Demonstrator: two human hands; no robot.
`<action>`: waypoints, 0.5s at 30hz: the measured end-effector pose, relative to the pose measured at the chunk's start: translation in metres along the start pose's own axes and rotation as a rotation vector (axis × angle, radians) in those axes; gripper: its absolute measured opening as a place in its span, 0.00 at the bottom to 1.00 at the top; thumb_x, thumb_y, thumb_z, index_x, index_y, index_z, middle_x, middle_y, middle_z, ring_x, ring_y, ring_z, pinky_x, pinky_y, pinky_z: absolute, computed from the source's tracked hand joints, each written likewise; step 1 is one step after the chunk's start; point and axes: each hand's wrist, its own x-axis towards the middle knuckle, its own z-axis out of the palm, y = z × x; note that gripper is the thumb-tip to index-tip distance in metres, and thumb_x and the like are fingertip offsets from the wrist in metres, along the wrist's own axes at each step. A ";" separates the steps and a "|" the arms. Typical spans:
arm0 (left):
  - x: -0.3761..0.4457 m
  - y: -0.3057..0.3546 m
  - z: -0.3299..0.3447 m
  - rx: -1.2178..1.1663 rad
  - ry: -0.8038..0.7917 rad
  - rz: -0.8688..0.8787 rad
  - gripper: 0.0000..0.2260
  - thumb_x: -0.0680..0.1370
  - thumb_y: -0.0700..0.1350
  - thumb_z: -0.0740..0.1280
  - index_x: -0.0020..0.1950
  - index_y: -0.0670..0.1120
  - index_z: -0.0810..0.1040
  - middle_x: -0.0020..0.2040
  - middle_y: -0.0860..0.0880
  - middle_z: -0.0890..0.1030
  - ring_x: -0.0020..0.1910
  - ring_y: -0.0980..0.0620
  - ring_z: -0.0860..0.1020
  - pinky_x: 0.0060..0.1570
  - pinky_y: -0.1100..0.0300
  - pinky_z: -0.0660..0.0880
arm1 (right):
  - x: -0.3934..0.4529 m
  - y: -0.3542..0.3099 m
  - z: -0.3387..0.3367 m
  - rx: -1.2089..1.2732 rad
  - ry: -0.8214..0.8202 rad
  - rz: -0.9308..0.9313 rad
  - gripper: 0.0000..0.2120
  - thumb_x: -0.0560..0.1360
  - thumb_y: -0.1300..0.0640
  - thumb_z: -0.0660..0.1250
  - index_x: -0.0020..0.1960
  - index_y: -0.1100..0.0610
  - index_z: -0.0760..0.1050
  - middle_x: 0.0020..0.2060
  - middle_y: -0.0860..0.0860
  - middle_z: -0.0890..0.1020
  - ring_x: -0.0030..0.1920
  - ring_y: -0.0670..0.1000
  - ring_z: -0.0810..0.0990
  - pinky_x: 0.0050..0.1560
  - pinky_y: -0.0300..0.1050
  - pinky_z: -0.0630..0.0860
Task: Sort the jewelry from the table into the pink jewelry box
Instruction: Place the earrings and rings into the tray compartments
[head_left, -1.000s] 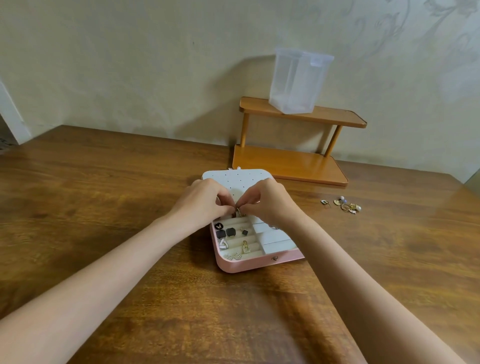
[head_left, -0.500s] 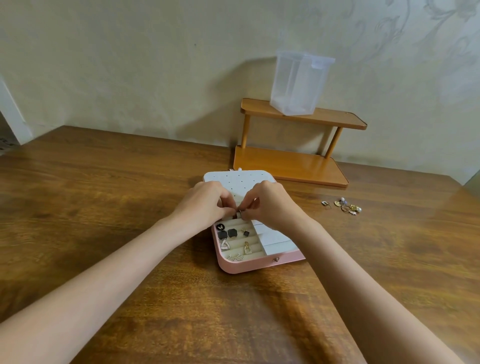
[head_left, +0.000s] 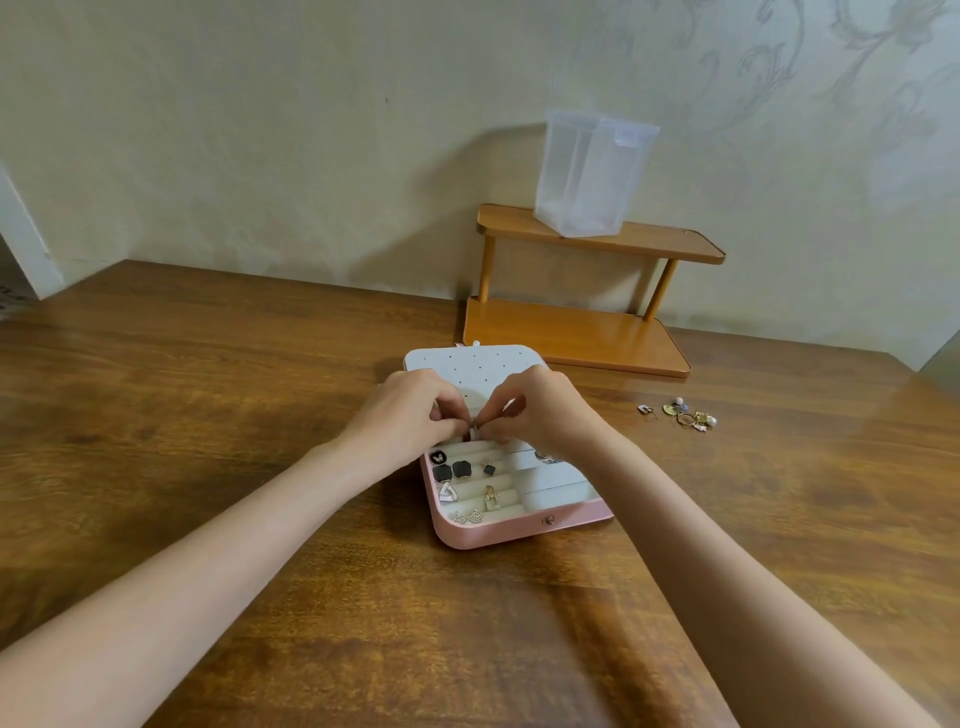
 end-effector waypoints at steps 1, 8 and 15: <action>0.000 0.000 0.000 -0.006 0.001 0.002 0.04 0.75 0.43 0.68 0.47 0.49 0.83 0.39 0.56 0.76 0.36 0.62 0.71 0.33 0.70 0.63 | -0.001 0.002 -0.001 0.026 0.010 0.009 0.04 0.71 0.60 0.71 0.46 0.57 0.83 0.41 0.53 0.83 0.41 0.54 0.80 0.32 0.41 0.76; 0.003 -0.001 -0.003 -0.021 -0.004 -0.008 0.03 0.75 0.44 0.69 0.46 0.50 0.83 0.44 0.55 0.80 0.40 0.61 0.75 0.36 0.70 0.67 | -0.004 0.018 -0.011 0.222 0.062 0.035 0.06 0.72 0.68 0.67 0.47 0.64 0.82 0.39 0.57 0.84 0.34 0.48 0.82 0.42 0.36 0.80; 0.017 0.011 -0.001 -0.049 0.033 0.018 0.04 0.76 0.43 0.68 0.44 0.51 0.82 0.40 0.59 0.77 0.39 0.62 0.74 0.37 0.70 0.67 | -0.007 0.055 -0.061 0.251 0.298 0.198 0.06 0.75 0.66 0.65 0.47 0.62 0.80 0.38 0.54 0.82 0.37 0.49 0.81 0.40 0.36 0.80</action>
